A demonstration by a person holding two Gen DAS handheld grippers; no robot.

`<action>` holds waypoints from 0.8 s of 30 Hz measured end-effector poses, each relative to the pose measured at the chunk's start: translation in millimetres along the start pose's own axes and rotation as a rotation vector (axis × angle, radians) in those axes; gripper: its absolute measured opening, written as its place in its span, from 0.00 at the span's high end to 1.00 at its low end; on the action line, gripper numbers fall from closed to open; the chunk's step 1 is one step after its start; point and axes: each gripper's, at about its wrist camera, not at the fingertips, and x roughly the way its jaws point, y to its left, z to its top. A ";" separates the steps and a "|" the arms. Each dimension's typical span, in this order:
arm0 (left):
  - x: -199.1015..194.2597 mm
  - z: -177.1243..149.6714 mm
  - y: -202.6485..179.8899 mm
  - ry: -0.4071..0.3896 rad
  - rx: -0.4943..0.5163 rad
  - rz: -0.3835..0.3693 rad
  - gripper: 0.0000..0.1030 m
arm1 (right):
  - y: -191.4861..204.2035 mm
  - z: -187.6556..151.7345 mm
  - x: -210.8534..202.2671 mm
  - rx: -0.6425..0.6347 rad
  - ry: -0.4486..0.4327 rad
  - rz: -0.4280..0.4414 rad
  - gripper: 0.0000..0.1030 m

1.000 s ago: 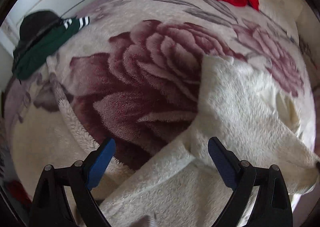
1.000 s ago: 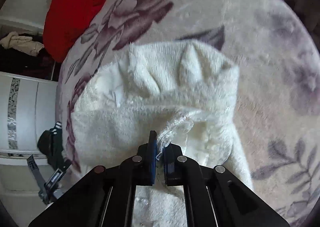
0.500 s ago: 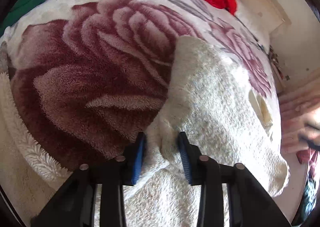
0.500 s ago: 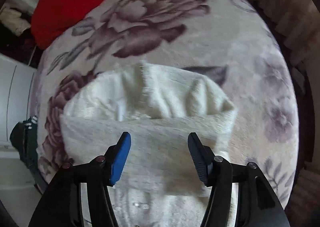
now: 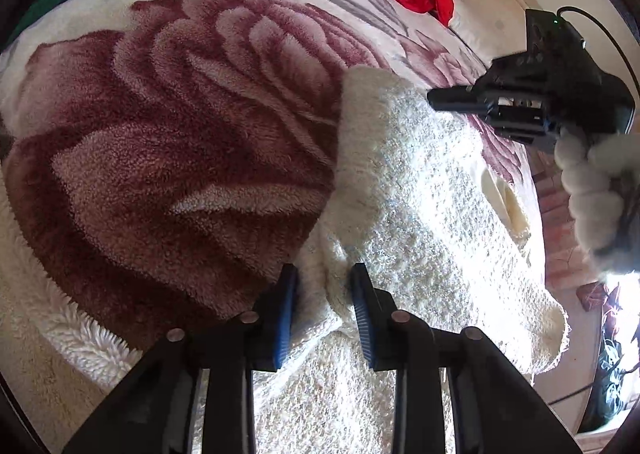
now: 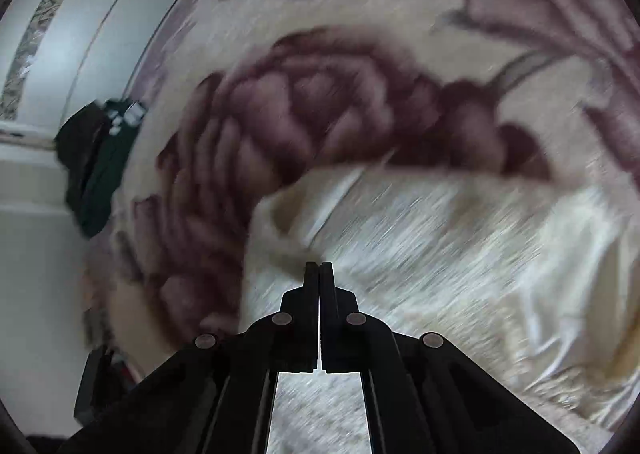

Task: Fold large clothes

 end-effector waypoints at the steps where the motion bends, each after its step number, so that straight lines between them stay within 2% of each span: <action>1: -0.8 0.2 -2.1 0.001 0.014 0.009 0.76 | -2.9 1.5 -2.4 0.022 0.018 0.052 1.00; 2: -1.0 0.2 -2.7 0.002 0.017 0.011 0.76 | -1.9 1.9 -2.4 0.026 0.051 0.095 0.99; 3: -0.8 0.1 -2.4 0.005 0.016 0.011 0.76 | 0.3 -0.2 -1.7 0.005 0.090 0.083 0.89; 4: -0.6 0.2 -2.2 0.010 0.020 0.011 0.76 | 2.9 -2.3 1.0 -0.030 0.131 0.050 0.73; 5: 0.2 1.0 -2.6 0.011 0.026 0.013 0.76 | 4.7 -6.3 4.5 -0.060 0.152 0.024 0.37; 6: 0.4 1.7 -4.0 0.011 0.034 0.017 0.76 | 5.0 -11.0 10.4 -0.067 0.176 0.031 0.27; 7: 0.6 1.6 -5.4 0.010 0.043 0.020 0.76 | 4.9 -14.7 18.5 -0.066 0.212 0.051 0.30; 8: 0.8 1.2 -6.6 0.010 0.053 0.023 0.76 | 3.1 -16.9 22.6 -0.056 0.215 0.047 0.60; 9: 1.3 1.0 -7.6 0.008 0.058 0.024 0.76 | 1.9 -17.9 26.7 -0.038 0.211 0.039 0.95; 12: 1.0 2.1 -9.7 0.005 0.079 0.027 0.76 | -0.8 -14.5 18.7 0.014 0.098 -0.014 0.97; 13: 1.0 4.1 -12.2 0.011 0.088 0.038 0.76 | -5.9 -13.0 17.8 0.065 0.069 -0.007 0.97; 16: -9.0 10.5 -22.3 0.031 0.109 0.087 0.74 | -12.9 -24.2 11.0 0.096 0.072 0.044 0.95; 17: -14.9 12.1 -28.0 0.032 0.123 0.110 0.75 | -19.0 -31.5 1.8 0.129 0.066 0.068 0.85; 18: -25.9 14.0 -35.3 0.016 0.141 0.127 0.75 | -27.0 -42.1 -12.0 0.162 0.057 0.083 0.64; 19: -35.7 14.2 -40.5 -0.003 0.156 0.142 0.73 | -36.4 -53.5 -28.1 0.190 0.034 0.086 0.54; 20: -43.5 13.2 -44.3 -0.011 0.169 0.151 0.62 | -49.4 -71.4 -50.5 0.224 -0.006 0.076 0.46; 21: -52.6 11.5 -48.2 -0.018 0.183 0.151 0.40 | -62.4 -90.7 -70.1 0.255 -0.029 0.063 0.46; 23: -70.5 3.2 -54.0 -0.029 0.206 0.166 0.13 | -89.6 -136.4 -103.7 0.333 -0.059 0.042 0.46; 24: -77.4 -2.8 -54.2 -0.026 0.211 0.174 0.13 | -101.4 -169.0 -117.5 0.389 -0.067 0.046 0.45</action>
